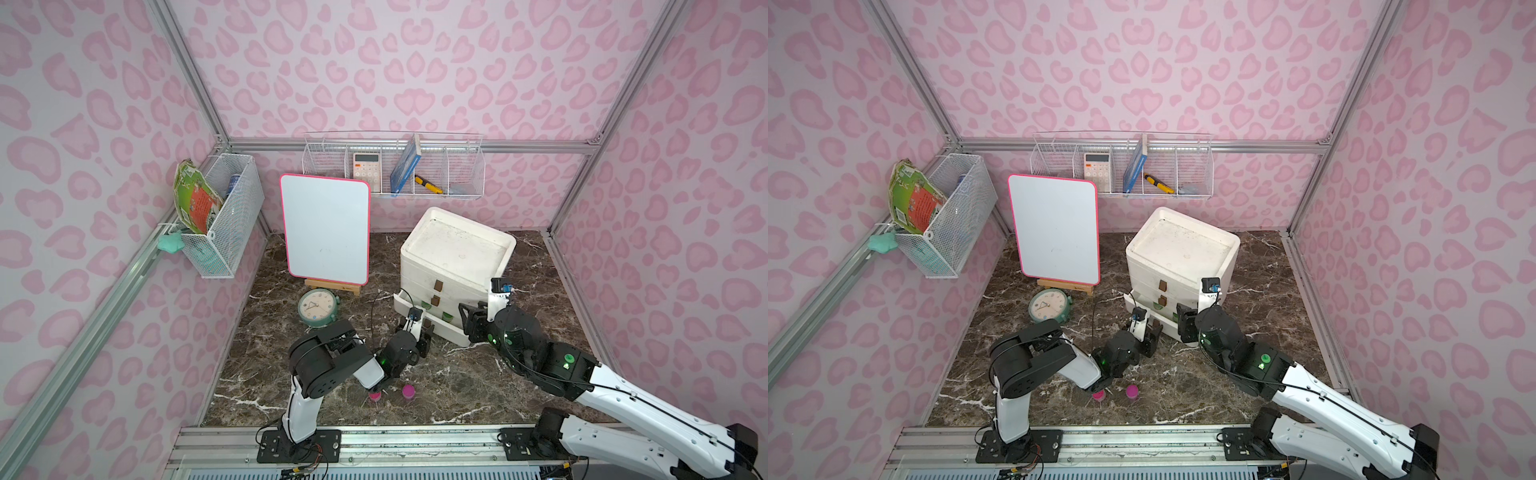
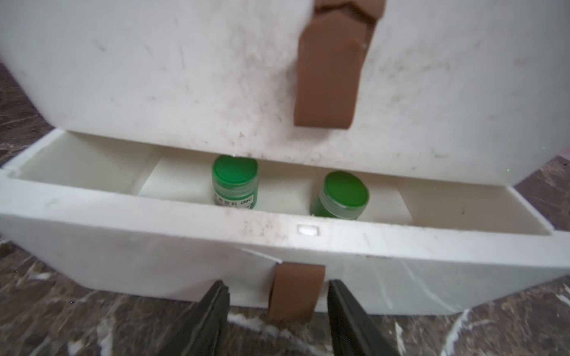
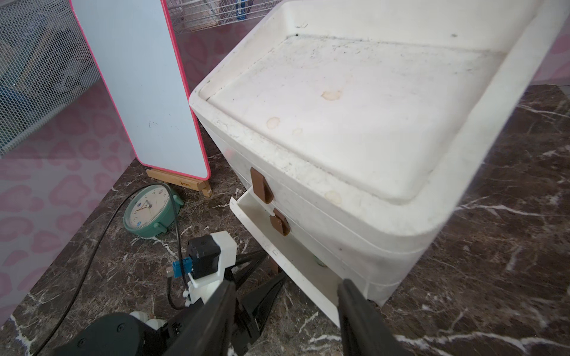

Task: Put the paint cans in the drawer according to color
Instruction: Close the drawer in the storage box.

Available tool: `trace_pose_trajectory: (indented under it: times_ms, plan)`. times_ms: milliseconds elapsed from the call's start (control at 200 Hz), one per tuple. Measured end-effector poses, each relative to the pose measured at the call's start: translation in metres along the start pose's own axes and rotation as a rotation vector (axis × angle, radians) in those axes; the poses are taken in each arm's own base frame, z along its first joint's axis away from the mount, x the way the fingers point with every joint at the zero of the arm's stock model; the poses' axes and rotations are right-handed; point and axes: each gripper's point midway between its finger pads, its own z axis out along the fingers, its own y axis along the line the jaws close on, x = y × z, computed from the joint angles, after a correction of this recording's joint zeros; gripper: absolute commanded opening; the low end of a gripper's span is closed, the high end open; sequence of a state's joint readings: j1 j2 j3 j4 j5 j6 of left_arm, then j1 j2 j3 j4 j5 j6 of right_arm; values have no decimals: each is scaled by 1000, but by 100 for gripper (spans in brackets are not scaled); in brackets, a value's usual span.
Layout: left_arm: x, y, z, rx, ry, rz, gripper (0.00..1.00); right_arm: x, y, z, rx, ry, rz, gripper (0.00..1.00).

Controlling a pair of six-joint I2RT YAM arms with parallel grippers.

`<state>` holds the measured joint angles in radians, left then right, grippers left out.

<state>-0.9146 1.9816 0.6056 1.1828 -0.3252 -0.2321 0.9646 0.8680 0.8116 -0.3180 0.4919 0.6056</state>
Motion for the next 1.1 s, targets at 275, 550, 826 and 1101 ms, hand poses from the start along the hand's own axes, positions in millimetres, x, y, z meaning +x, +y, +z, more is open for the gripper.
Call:
trace_pose_trajectory:
  times_ms: [275, 550, 826, 1101]
  plan:
    - [-11, -7, 21, 25, -24, -14, 54, -3, -3, -1, 4, -9, 7, 56]
    - [-10, -12, 34, 36, -7, -11, 54, -5, -5, -3, 5, -15, 13, 57]
    - [0, -7, 29, 21, 19, -3, 59, -6, -7, -4, 8, -18, 18, 58]
    - [-13, -1, -11, 17, -24, -13, 59, 0, -7, 0, -6, -2, 13, 58]
